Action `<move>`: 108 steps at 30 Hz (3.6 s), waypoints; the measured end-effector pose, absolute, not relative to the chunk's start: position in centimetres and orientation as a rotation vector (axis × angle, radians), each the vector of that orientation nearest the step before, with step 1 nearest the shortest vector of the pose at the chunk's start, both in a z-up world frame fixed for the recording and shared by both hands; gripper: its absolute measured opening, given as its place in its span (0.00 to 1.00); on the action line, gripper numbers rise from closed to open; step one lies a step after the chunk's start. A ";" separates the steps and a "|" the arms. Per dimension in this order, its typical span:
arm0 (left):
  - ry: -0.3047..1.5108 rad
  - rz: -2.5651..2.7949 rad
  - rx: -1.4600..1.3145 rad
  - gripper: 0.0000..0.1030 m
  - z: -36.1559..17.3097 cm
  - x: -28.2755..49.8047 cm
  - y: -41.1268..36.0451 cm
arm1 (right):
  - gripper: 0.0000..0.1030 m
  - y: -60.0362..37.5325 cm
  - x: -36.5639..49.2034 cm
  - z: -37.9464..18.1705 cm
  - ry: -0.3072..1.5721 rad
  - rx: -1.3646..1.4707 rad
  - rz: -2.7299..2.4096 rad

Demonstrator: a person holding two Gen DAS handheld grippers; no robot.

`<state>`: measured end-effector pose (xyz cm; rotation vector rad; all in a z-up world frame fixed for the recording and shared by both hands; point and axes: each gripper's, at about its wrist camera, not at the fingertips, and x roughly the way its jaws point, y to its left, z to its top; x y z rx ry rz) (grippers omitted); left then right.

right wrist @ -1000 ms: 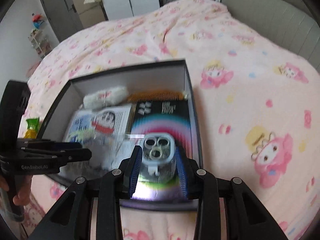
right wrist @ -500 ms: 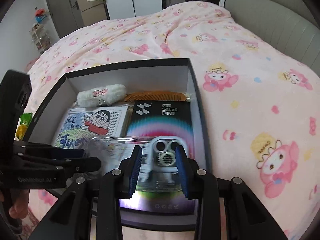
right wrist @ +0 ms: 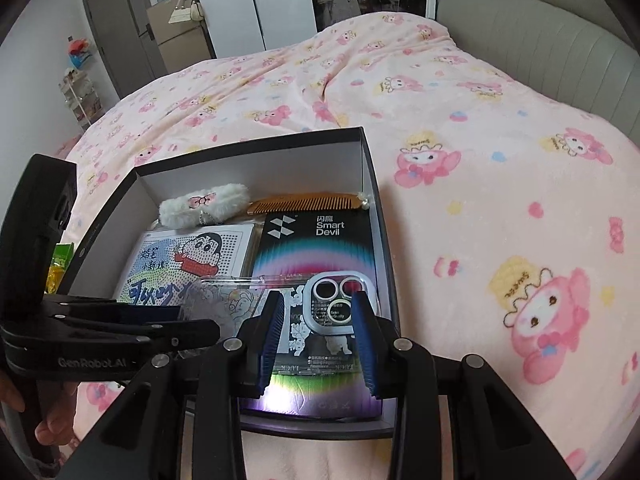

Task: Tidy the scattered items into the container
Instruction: 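Lower the phone case into the black box and open the right gripper, then move the right gripper back to the photo cards on the bedspread, then grasp the pair of photo cards with the right gripper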

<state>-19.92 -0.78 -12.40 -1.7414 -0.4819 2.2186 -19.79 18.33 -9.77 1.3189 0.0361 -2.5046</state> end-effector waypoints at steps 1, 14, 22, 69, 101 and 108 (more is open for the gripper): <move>-0.488 2.240 -1.726 0.47 -12.0 -19.7 -0.9 | 0.30 18.4 -19.6 -9.6 0.034 1.318 -2.511; -0.302 2.457 -1.455 0.53 -4.2 -12.2 0.5 | 0.35 19.0 -11.7 -4.9 -0.118 1.207 -2.547; -0.198 2.480 -1.418 0.58 -1.9 -5.9 -1.4 | 0.36 16.2 -6.5 -2.5 -0.131 1.146 -2.483; -1.375 2.842 -1.654 0.60 -16.8 7.9 -43.8 | 0.36 -29.2 -7.0 -14.8 0.391 1.374 -1.596; -1.303 2.786 -1.377 0.18 -11.6 6.9 -39.6 | 0.25 -28.1 -7.3 -13.4 0.167 1.375 -1.487; -1.074 2.775 -1.244 0.18 -5.3 5.6 -33.0 | 0.25 -20.2 -6.4 -7.5 0.033 1.273 -1.633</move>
